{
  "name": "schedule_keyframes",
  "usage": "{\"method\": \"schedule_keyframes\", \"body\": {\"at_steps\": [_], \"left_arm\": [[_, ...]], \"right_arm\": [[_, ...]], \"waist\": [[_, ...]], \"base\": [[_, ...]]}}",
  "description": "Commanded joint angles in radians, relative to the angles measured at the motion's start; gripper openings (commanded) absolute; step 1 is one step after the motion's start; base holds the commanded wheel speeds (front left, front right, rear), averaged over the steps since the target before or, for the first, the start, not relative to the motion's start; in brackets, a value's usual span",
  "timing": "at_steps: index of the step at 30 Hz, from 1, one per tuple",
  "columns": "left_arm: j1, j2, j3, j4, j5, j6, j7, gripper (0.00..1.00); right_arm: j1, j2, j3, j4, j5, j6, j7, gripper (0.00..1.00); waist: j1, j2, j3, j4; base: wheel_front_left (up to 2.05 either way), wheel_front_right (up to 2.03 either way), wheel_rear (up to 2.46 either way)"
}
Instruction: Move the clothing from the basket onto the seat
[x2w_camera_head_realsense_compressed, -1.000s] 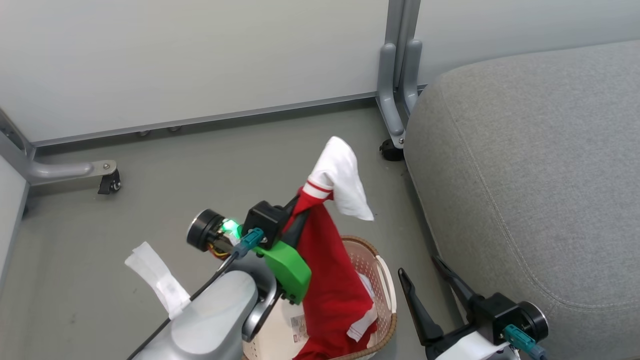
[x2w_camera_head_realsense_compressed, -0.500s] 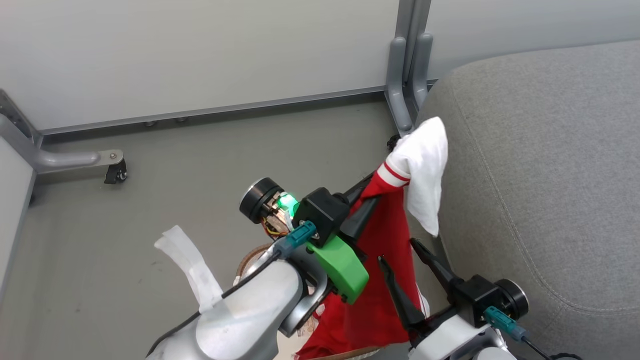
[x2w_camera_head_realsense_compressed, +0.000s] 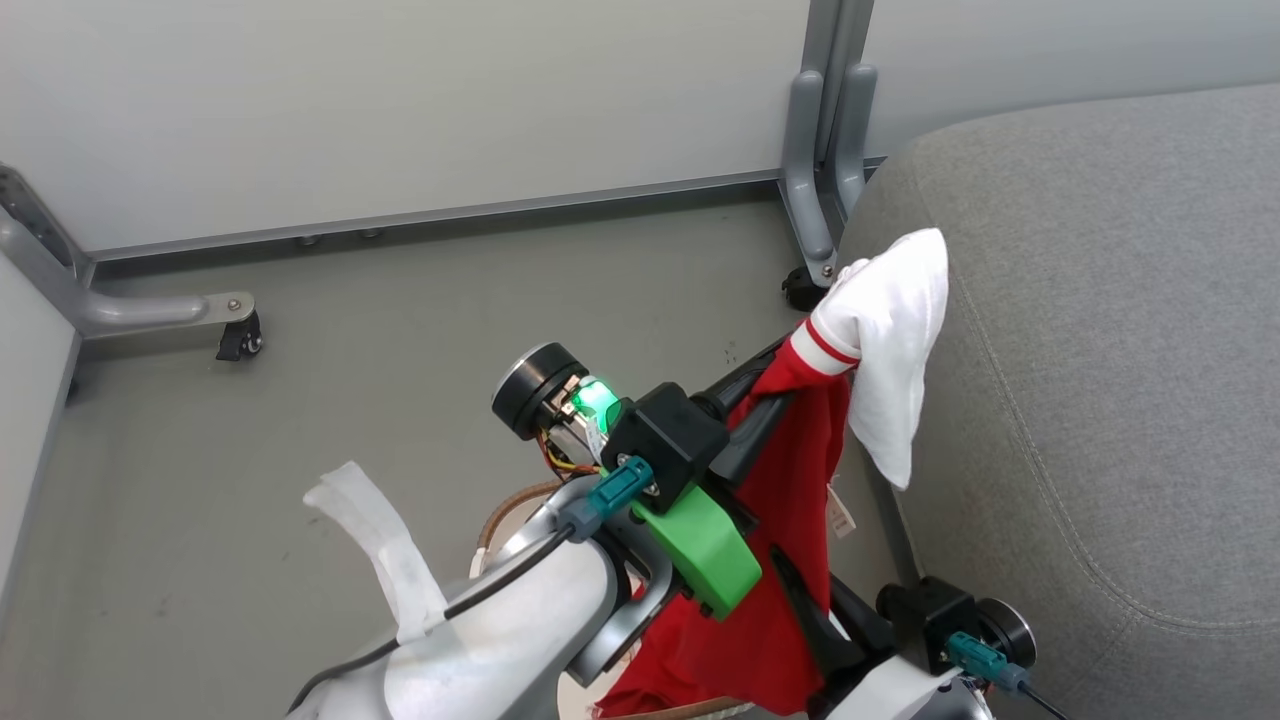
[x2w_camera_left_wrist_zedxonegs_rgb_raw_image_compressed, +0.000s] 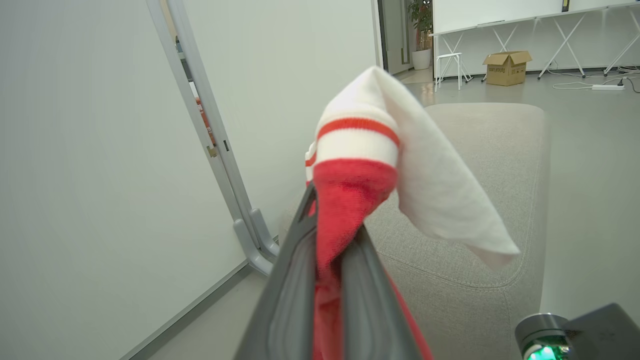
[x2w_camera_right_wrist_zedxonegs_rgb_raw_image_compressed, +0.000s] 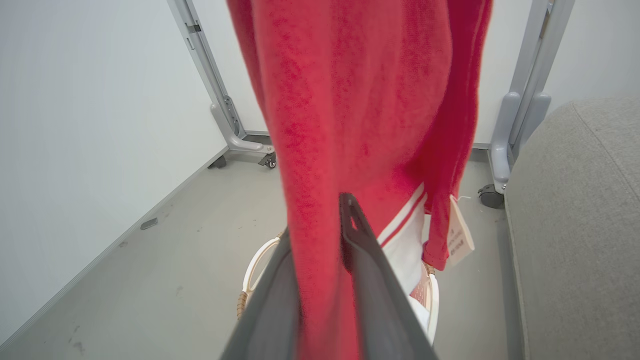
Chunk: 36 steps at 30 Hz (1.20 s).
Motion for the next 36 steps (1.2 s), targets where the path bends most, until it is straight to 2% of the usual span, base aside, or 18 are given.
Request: {"method": "schedule_keyframes", "body": {"at_steps": [1, 10, 11, 12, 14, 28, 36], "left_arm": [[0.017, 0.011, -0.002, 0.001, -0.001, 0.010, 0.000, 0.00], [0.035, 0.014, -0.007, 0.026, -0.011, 0.022, 0.006, 0.00], [0.036, 0.015, -0.007, 0.028, -0.013, 0.024, 0.008, 0.12], [0.036, 0.015, -0.008, 0.029, -0.014, 0.025, 0.009, 0.32], [0.037, 0.015, -0.006, 0.032, -0.017, 0.027, 0.010, 1.00], [0.032, 0.021, -0.003, 0.039, -0.038, 0.034, 0.009, 1.00], [0.032, 0.038, 0.008, 0.039, -0.033, 0.053, -0.003, 1.00]], "right_arm": [[0.000, -0.009, 0.007, 0.003, 0.011, -0.001, -0.003, 0.00], [0.014, -0.038, 0.050, -0.008, 0.048, -0.001, -0.003, 0.00], [0.015, -0.039, 0.052, -0.010, 0.048, -0.001, -0.003, 0.00], [0.015, -0.040, 0.053, -0.011, 0.049, -0.001, -0.003, 0.00], [0.015, -0.042, 0.053, -0.015, 0.053, -0.001, -0.003, 0.00], [0.022, -0.048, 0.039, -0.036, 0.045, -0.001, -0.003, 0.00], [-0.006, -0.045, 0.033, -0.054, 0.033, -0.001, -0.003, 0.00]], "waist": [[0.0001, 0.0000, -0.002, -0.001], [0.0001, 0.0000, -0.012, -0.002], [0.0001, 0.0000, -0.012, -0.002], [0.0001, 0.0000, -0.012, -0.002], [0.0001, 0.0000, -0.012, -0.002], [0.0001, 0.0000, 0.002, -0.005], [0.0001, 0.0000, 0.029, -0.038]], "base": [[0.00, 0.00, 0.00], [0.00, 0.00, 0.00], [0.00, 0.00, 0.00], [0.00, 0.00, 0.00], [0.00, 0.00, 0.00], [0.00, 0.00, 0.00], [0.00, 0.00, 0.00]]}}
